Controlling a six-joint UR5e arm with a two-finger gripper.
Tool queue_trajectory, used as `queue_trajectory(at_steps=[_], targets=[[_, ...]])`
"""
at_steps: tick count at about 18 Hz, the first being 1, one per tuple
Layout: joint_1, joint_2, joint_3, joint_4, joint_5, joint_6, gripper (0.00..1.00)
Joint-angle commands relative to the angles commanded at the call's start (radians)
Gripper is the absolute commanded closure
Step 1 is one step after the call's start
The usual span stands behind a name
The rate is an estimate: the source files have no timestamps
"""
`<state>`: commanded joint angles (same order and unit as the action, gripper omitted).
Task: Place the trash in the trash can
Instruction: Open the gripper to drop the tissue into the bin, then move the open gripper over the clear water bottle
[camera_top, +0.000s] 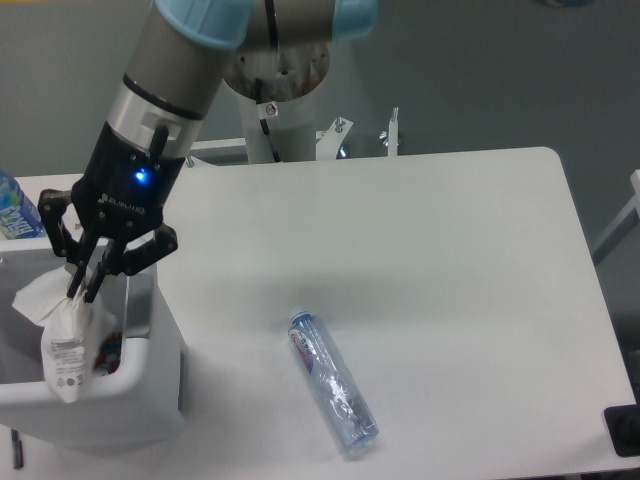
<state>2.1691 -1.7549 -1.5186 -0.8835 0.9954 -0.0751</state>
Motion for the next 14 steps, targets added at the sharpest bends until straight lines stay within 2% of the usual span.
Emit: queue_trajectory(at_steps=[6, 7, 9, 11, 14], targets=[[0.000, 0.009, 0.014, -0.005, 0.009, 0.002, 0.00], [0.000, 0.006, 0.021, 0.001, 0.025, 0.005, 0.00], [0.011, -0.017, 0.058, -0.003, 0.127, 0.006, 0.00], [0.050, -0.043, 0.086, -0.006, 0.231, -0.008, 0.00], [0.145, -0.061, 0.103, -0.005, 0.241, -0.043, 0.00]])
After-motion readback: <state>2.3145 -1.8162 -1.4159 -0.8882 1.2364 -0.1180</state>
